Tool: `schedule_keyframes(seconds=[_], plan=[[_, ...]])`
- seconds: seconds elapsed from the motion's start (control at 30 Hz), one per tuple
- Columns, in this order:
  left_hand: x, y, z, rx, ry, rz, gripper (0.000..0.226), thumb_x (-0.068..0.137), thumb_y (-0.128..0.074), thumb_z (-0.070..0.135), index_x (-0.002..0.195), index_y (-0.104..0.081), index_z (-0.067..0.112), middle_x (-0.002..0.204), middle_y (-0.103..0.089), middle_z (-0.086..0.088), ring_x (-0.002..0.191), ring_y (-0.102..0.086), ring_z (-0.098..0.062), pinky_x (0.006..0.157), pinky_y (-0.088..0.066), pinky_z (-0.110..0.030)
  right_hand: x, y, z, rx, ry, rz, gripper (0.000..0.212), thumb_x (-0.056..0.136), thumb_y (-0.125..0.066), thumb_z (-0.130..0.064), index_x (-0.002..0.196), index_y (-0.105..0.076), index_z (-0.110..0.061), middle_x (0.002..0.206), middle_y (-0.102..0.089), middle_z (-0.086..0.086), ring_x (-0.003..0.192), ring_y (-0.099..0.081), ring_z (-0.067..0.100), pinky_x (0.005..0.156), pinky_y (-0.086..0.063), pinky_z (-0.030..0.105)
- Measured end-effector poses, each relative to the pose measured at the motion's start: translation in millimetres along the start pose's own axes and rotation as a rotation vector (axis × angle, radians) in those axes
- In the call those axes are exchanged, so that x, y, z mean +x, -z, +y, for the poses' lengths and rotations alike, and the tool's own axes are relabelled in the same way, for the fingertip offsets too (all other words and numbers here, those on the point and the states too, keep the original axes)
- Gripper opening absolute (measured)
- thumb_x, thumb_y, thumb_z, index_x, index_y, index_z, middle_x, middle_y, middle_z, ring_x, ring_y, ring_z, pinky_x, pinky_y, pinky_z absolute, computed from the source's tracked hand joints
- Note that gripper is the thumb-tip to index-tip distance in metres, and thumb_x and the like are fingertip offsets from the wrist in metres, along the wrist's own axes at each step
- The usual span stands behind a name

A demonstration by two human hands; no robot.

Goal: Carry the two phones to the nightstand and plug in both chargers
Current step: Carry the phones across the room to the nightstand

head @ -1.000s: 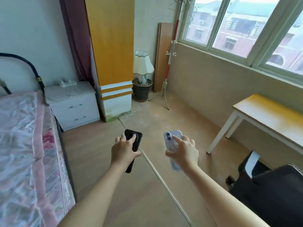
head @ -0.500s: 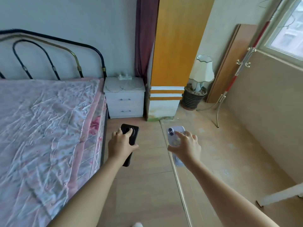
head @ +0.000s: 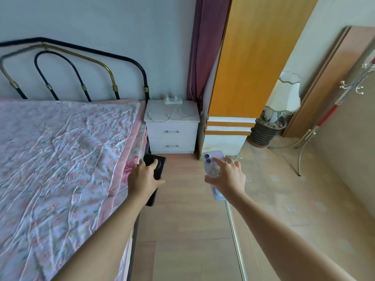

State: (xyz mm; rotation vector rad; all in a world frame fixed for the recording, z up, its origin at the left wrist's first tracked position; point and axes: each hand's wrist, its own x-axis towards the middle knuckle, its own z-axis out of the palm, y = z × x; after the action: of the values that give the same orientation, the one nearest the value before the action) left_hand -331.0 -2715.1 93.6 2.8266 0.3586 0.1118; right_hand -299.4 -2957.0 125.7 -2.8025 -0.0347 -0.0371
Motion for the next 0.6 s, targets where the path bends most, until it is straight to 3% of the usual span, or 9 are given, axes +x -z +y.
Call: schedule_keyframes(seconds=[0.27, 0.6], plan=[[100.9, -7.5, 22.3, 0.020, 0.030, 0.019, 0.073, 0.069, -0.071, 0.041, 0.136, -0.046, 0.026, 0.122, -0.053, -0.014, 0.107, -0.048, -0.035, 0.071, -0.049, -0.039, 116.9, -9.3, -6.7, -0.002, 0.068, -0.028, 0.071, 0.066, -0.070, -0.047, 0.132, -0.046, -0.036, 0.133, -0.049, 0.001, 0.114, -0.043, 0.025, 0.068, -0.039, 0.029], [230.0, -25.3, 53.8, -0.016, 0.125, 0.066, 0.072, 0.068, -0.073, 0.035, 0.134, -0.050, 0.021, 0.121, -0.056, -0.018, 0.101, -0.052, -0.038, 0.067, -0.052, -0.041, 280.7, -18.9, -5.5, -0.004, 0.197, -0.075, 0.070, 0.069, -0.072, -0.046, 0.133, -0.046, -0.034, 0.136, -0.047, 0.001, 0.120, -0.040, 0.025, 0.072, -0.046, 0.031]])
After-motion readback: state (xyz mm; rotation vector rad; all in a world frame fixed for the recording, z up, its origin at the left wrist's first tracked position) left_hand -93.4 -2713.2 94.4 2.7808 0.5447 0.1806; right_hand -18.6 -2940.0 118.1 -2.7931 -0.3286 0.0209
